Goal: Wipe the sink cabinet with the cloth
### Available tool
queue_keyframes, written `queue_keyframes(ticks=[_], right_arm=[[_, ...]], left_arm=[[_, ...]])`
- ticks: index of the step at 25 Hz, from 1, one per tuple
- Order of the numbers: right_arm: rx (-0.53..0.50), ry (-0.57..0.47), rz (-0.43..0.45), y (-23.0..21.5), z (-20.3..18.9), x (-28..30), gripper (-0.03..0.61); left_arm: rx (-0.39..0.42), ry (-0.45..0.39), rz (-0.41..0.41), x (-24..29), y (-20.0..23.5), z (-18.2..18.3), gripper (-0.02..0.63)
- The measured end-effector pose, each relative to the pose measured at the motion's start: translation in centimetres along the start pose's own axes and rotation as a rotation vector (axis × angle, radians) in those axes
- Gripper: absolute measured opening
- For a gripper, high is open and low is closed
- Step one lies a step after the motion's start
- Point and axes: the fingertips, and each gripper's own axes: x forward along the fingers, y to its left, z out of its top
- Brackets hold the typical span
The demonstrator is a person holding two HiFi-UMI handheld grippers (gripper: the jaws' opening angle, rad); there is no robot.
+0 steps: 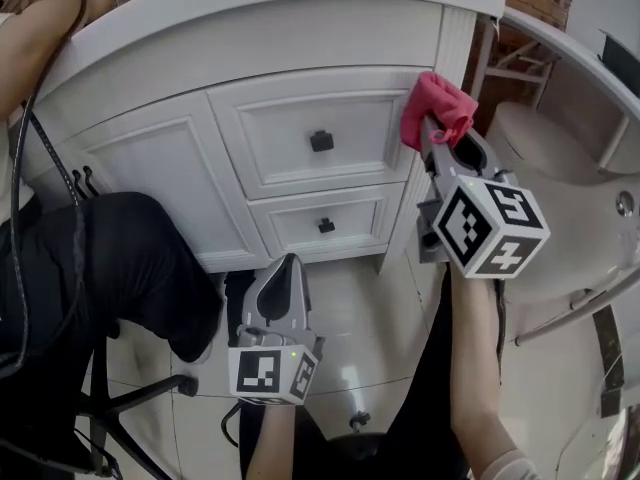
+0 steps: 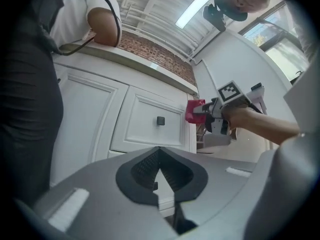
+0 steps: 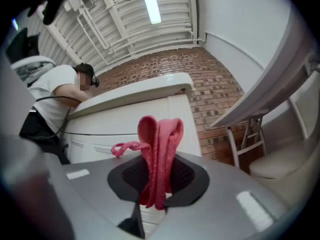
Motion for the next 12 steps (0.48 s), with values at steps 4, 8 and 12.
queue_keyframes(ticks=[4,8,12], right_arm=[[0.059,0.042,0.25,13.1,-4.0,1.5,0.067],[-0.012,0.122,0.397,24.2,-9.5,4.4,0.067],[-0.01,0.145,0.325,24.2,-11.4,5.3,0.067]], left_arm=[[-0.011,0.009,0.056,-1.6,2.7,-0.8,0.013],[-0.03,0.015,0.114,-3.9,6.3,-0.6,0.013],[-0.029,0.033,0.148,-5.3,8.8,-1.0,0.014]])
